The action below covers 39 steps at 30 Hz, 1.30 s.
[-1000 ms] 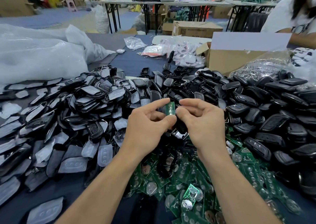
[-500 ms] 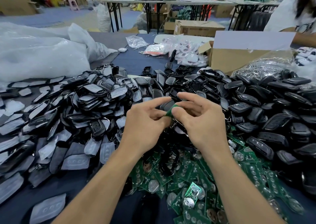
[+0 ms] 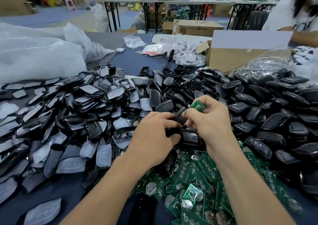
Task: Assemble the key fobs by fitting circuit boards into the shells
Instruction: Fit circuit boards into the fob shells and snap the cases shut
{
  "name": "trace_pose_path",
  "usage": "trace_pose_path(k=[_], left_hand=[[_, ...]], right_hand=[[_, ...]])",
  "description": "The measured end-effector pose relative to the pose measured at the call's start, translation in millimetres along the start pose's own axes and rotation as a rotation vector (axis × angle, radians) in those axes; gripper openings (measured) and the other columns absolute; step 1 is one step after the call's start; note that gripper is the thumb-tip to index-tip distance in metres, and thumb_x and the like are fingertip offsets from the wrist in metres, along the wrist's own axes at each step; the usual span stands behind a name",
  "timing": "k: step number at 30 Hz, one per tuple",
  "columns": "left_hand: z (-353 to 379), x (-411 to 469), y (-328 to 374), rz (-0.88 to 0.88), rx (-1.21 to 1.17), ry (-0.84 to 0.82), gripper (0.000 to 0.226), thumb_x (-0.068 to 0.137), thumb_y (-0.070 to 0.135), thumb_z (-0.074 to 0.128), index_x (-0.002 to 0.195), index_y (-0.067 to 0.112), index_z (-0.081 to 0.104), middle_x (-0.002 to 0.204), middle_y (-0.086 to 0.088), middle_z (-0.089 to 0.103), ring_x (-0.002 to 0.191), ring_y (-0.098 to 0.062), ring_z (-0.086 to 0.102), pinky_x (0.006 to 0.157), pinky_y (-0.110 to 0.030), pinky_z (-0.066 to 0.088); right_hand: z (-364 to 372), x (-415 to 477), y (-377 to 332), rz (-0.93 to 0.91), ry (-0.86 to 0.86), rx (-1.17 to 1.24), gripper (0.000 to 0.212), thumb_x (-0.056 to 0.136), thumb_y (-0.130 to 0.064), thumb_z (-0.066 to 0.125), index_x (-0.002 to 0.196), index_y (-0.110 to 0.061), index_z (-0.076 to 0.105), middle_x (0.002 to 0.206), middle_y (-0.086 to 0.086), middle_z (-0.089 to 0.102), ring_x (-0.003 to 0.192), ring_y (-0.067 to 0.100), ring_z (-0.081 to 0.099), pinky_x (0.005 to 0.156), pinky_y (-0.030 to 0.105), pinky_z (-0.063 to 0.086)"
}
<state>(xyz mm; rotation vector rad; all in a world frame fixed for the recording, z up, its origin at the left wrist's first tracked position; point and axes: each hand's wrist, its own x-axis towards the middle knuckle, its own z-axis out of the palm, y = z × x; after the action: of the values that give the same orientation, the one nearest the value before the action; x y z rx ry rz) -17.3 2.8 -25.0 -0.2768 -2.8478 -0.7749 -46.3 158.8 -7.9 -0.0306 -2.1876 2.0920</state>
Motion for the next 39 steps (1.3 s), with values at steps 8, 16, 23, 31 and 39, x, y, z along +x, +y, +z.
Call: trace_pose_path(k=[8,16,23,31,39], left_hand=[[-8.3,-1.2,-2.4,-0.262,-0.537,0.184,0.018,0.089,0.026,0.079,0.077,0.040,0.078,0.072,0.016,0.076,0.065,-0.009,0.071,0.058,-0.020,0.055],[-11.9,2.1,-4.0,-0.336,-0.971,0.226,0.013,0.104,0.008,0.057,0.097,0.016,0.065,0.079,-0.007,0.079,0.072,-0.026,0.078,0.061,-0.031,0.062],[-10.6,6.1,-7.1,-0.368,-0.907,0.246,0.021,0.097,0.006,0.069,0.095,0.026,0.073,0.076,-0.001,0.079,0.069,-0.020,0.079,0.061,-0.027,0.062],[-17.1,5.4,-0.9,-0.386,-1.060,0.201,0.026,0.096,-0.002,0.067,0.097,0.020,0.080,0.082,-0.008,0.081,0.072,-0.022,0.079,0.065,-0.023,0.062],[-19.8,3.3,2.1,-0.370,-1.102,0.173,0.023,0.095,-0.004,0.067,0.099,0.015,0.080,0.083,-0.011,0.080,0.071,-0.023,0.078,0.066,-0.027,0.063]], right_hand=[[-8.7,4.0,-7.9,-0.088,0.015,-0.005,0.038,0.099,-0.010,0.061,0.106,-0.043,0.077,0.075,-0.020,0.068,0.063,-0.005,0.057,0.063,0.013,0.047],[-11.0,1.4,-7.5,-0.066,0.032,0.007,0.024,0.092,-0.006,0.072,0.090,-0.030,0.068,0.062,0.001,0.064,0.058,0.015,0.049,0.061,0.037,0.041],[-4.5,-1.2,-7.0,-0.051,-0.058,0.095,0.021,0.095,-0.002,0.068,0.097,-0.022,0.077,0.065,0.003,0.068,0.052,0.010,0.052,0.048,0.021,0.043],[-0.6,-1.6,-2.7,-0.177,-0.025,-0.088,0.012,0.088,-0.013,0.077,0.085,-0.023,0.071,0.067,0.004,0.074,0.050,0.012,0.057,0.053,0.040,0.054],[2.8,-6.9,-3.4,-0.261,-0.007,-0.247,0.015,0.088,-0.019,0.079,0.083,-0.029,0.070,0.066,-0.001,0.072,0.048,0.023,0.060,0.049,0.037,0.052]])
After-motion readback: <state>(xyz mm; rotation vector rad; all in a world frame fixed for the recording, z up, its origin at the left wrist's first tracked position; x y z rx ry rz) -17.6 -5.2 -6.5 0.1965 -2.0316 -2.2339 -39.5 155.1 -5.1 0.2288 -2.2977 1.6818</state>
